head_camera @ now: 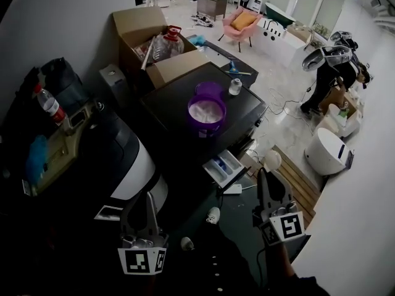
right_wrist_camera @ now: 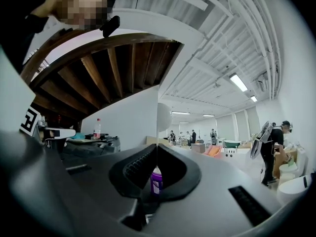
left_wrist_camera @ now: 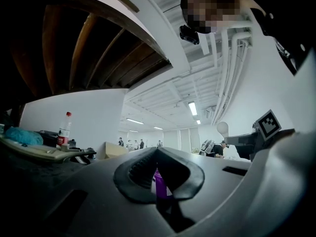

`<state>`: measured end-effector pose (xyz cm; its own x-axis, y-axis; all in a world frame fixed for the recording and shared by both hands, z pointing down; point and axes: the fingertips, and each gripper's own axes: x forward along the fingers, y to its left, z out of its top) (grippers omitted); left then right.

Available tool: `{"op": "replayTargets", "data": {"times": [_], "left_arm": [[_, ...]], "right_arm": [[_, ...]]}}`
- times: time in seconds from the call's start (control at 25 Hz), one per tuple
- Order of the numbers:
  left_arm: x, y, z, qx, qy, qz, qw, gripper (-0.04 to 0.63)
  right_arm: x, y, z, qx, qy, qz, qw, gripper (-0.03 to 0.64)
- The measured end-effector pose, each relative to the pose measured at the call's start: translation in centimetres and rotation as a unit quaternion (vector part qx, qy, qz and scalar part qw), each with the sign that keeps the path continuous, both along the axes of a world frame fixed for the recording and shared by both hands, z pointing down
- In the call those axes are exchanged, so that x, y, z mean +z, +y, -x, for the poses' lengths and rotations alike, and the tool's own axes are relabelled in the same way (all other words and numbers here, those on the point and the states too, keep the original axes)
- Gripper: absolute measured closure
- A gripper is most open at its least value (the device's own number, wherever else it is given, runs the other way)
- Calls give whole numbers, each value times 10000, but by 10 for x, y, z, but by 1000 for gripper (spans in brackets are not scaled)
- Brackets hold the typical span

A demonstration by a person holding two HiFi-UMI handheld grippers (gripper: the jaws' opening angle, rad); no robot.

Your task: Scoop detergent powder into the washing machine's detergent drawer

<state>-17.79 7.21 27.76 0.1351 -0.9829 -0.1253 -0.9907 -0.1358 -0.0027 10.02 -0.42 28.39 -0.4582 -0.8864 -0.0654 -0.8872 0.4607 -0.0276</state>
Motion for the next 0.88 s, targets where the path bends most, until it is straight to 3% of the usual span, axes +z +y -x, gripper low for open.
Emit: {"op": "replayTargets", "data": {"times": [0.88], "left_arm": [[-13,-154,-40,-155,-121,-80,9998,581]], "right_arm": [[-6,-159,-25,-352,-117,-51,9993,584]]}}
